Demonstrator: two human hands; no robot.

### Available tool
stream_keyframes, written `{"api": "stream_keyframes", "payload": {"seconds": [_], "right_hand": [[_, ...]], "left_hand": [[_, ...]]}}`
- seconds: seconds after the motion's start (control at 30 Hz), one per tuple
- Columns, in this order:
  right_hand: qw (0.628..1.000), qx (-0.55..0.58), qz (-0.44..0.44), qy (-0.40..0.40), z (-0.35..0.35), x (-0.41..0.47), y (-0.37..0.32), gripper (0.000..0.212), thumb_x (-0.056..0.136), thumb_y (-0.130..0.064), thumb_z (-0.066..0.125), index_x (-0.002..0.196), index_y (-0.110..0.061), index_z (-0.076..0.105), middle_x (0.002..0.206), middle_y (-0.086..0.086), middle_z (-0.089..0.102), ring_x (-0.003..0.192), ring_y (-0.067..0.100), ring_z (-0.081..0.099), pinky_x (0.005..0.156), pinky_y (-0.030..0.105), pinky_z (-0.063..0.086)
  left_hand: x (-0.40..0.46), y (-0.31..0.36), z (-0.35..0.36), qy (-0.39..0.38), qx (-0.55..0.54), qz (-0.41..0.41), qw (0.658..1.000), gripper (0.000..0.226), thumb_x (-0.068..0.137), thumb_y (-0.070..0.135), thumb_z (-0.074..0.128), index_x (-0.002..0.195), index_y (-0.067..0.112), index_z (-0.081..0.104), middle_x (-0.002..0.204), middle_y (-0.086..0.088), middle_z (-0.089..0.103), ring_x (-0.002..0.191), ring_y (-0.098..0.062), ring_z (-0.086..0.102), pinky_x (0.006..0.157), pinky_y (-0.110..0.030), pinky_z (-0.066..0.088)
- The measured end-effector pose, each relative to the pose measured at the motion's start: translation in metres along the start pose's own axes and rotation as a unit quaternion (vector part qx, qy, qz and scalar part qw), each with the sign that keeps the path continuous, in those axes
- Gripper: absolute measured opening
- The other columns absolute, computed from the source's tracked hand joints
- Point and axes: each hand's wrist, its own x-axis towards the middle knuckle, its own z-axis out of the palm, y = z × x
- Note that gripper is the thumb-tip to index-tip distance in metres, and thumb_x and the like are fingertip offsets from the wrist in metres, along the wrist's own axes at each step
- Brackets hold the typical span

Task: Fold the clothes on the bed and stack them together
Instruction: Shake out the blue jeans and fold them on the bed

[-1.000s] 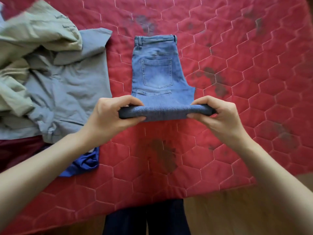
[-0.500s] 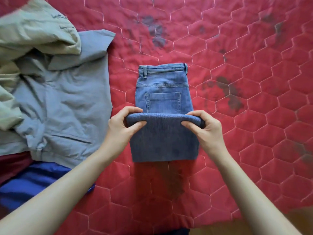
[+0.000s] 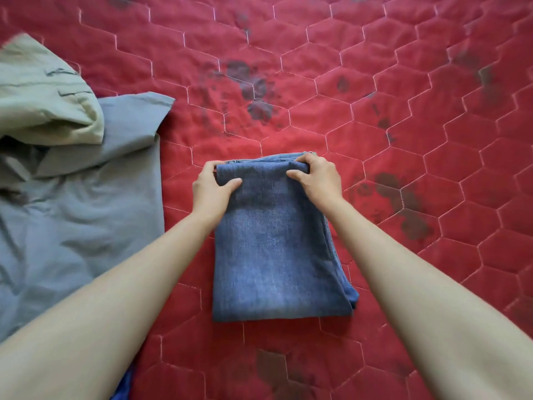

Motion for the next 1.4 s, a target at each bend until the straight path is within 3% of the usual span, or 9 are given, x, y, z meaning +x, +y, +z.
{"api": "stream_keyframes", "payload": {"seconds": [0.17,0.37,0.47,0.6,0.73,0.87,1.1,1.27,1.4], "right_hand": [[0.997,0.023,-0.026,0.073,0.008,0.015,-0.002,0.014,0.085,-0.037,0.065,0.096,-0.029,0.066,0.087,-0.013,0.064,0.091,0.015,0.061,0.071,0.026,0.031],[0.996,-0.053,-0.055,0.038,0.019,0.031,-0.001,0.022,0.088,-0.034,0.064,0.107,-0.023,0.067,0.108,-0.002,0.068,0.107,0.021,0.057,0.084,0.033,0.04],[0.985,-0.112,-0.097,0.083,0.025,0.03,-0.002,0.029,0.09,-0.033,0.061,0.115,-0.019,0.066,0.117,0.001,0.059,0.113,0.022,0.05,0.093,0.033,0.036],[0.949,-0.13,-0.182,0.222,0.044,0.006,-0.012,0.033,0.094,-0.018,0.052,0.122,-0.007,0.062,0.128,0.012,0.058,0.125,0.03,0.051,0.105,0.044,0.038],[0.93,-0.267,-0.24,0.079,0.07,-0.018,0.006,0.05,0.102,-0.034,0.033,0.147,-0.012,0.038,0.154,0.009,0.035,0.145,0.024,0.027,0.118,0.054,0.015],[0.932,-0.329,-0.145,0.032,0.059,-0.006,0.046,0.057,0.102,-0.047,0.019,0.154,-0.027,0.007,0.163,-0.001,0.002,0.15,0.021,0.0,0.117,0.058,-0.003],[0.959,-0.239,-0.069,0.136,0.066,-0.058,0.032,0.055,0.103,-0.037,0.023,0.154,-0.015,0.017,0.161,0.01,0.014,0.149,0.025,0.011,0.118,0.055,0.008],[0.95,-0.251,-0.179,0.051,0.104,-0.154,0.054,0.052,0.101,-0.037,0.034,0.15,-0.021,0.031,0.158,0.009,0.024,0.147,0.025,0.018,0.116,0.057,0.016],[0.959,-0.267,-0.074,0.063,0.086,-0.18,0.101,0.054,0.098,-0.036,0.033,0.15,-0.023,0.031,0.159,0.002,0.024,0.147,0.024,0.019,0.116,0.057,0.017]], "left_hand": [[0.011,-0.003,0.004,0.063,0.011,0.052,0.997,0.041,0.079,0.02,0.075,0.116,0.019,0.057,0.1,0.007,0.063,0.093,-0.011,0.058,0.074,-0.004,0.038],[0.014,-0.008,0.009,0.086,0.211,0.098,0.969,0.065,0.083,0.026,0.072,0.138,0.007,0.042,0.137,-0.013,0.044,0.126,-0.029,0.042,0.106,-0.033,0.03],[0.009,-0.008,0.015,0.09,0.346,0.229,0.905,0.07,0.085,0.022,0.065,0.145,0.004,0.033,0.153,-0.016,0.029,0.142,-0.033,0.027,0.116,-0.044,0.02],[0.0,-0.02,0.031,-0.018,0.467,0.353,0.811,0.061,0.094,0.025,0.052,0.148,0.004,0.032,0.158,-0.013,0.023,0.147,-0.03,0.019,0.118,-0.052,0.014],[-0.005,-0.046,0.036,-0.04,0.486,0.28,0.827,0.063,0.101,0.036,0.033,0.153,0.007,0.013,0.162,-0.007,0.008,0.15,-0.022,0.004,0.12,-0.048,0.002],[-0.003,-0.049,0.038,-0.042,0.496,0.272,0.824,0.064,0.101,0.038,0.029,0.154,0.008,0.009,0.162,-0.006,0.002,0.15,-0.019,-0.002,0.12,-0.045,-0.005],[-0.073,-0.075,0.038,-0.057,0.491,0.281,0.822,0.06,0.1,0.037,0.026,0.152,0.009,0.02,0.161,-0.011,0.013,0.149,-0.029,0.01,0.119,-0.052,0.007],[-0.142,-0.125,0.026,-0.07,0.498,0.31,0.807,0.056,0.099,0.035,0.03,0.15,0.013,0.032,0.159,-0.01,0.022,0.147,-0.028,0.019,0.117,-0.053,0.015],[-0.159,-0.145,0.014,-0.081,0.496,0.315,0.805,0.056,0.099,0.038,0.028,0.15,0.016,0.033,0.159,-0.008,0.023,0.147,-0.026,0.018,0.117,-0.052,0.016]]}}
